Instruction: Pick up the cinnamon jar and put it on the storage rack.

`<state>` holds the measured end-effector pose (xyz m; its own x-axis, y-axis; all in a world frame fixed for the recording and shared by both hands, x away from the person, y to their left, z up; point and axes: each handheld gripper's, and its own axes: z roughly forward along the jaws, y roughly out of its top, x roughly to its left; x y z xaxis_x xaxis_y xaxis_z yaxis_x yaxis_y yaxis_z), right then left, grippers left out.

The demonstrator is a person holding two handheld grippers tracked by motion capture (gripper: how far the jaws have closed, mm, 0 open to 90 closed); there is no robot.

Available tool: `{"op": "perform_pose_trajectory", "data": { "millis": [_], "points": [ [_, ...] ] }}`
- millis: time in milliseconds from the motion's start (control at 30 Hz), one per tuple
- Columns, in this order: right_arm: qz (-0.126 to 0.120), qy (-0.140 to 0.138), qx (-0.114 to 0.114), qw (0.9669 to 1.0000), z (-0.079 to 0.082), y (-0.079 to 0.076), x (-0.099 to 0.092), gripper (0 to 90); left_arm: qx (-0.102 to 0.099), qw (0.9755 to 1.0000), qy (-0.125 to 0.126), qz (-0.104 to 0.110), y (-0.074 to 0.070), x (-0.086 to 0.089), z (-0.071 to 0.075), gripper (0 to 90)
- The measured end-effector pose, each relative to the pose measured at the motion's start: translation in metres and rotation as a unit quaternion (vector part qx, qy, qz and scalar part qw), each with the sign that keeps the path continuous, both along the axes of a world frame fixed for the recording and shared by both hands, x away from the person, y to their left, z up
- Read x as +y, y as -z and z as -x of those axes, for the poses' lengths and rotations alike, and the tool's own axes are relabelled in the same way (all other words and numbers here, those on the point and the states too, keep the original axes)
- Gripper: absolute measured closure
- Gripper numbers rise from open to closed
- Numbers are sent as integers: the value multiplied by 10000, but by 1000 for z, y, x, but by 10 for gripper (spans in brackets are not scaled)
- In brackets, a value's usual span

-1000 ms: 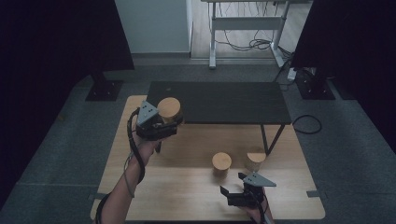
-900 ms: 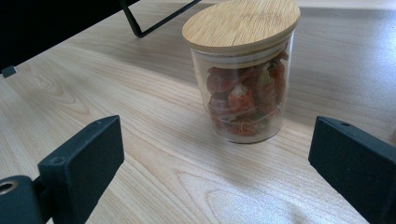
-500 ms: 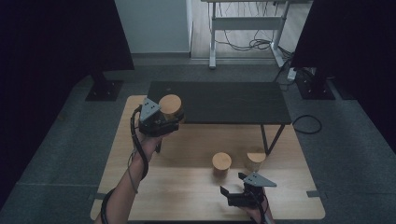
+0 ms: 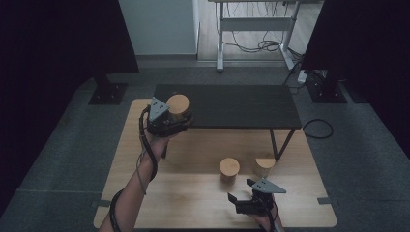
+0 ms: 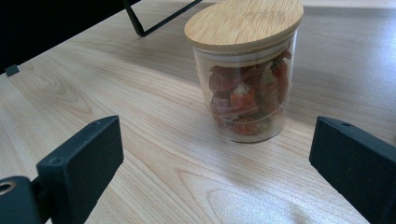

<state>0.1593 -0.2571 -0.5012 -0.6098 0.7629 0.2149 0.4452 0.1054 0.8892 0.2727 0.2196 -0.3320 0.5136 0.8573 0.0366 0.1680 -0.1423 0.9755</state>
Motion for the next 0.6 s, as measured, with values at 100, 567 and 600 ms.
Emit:
{"op": "perform_pose_trajectory", "data": {
  "millis": [100, 567, 600],
  "points": [
    [-3, -11, 1, 10000, 0, 0, 0, 25, -17, 10000, -30, -4, -1, -2, -3, 253],
    [-17, -13, -4, 10000, 0, -1, 0, 25, 104, 9997, -234, 10, -5, -2, -17, 253],
    [-17, -10, -5, 10000, 1, -1, 0, 25, 128, 9996, -263, 59, -6, -1, -18, 253]
  ]
}}
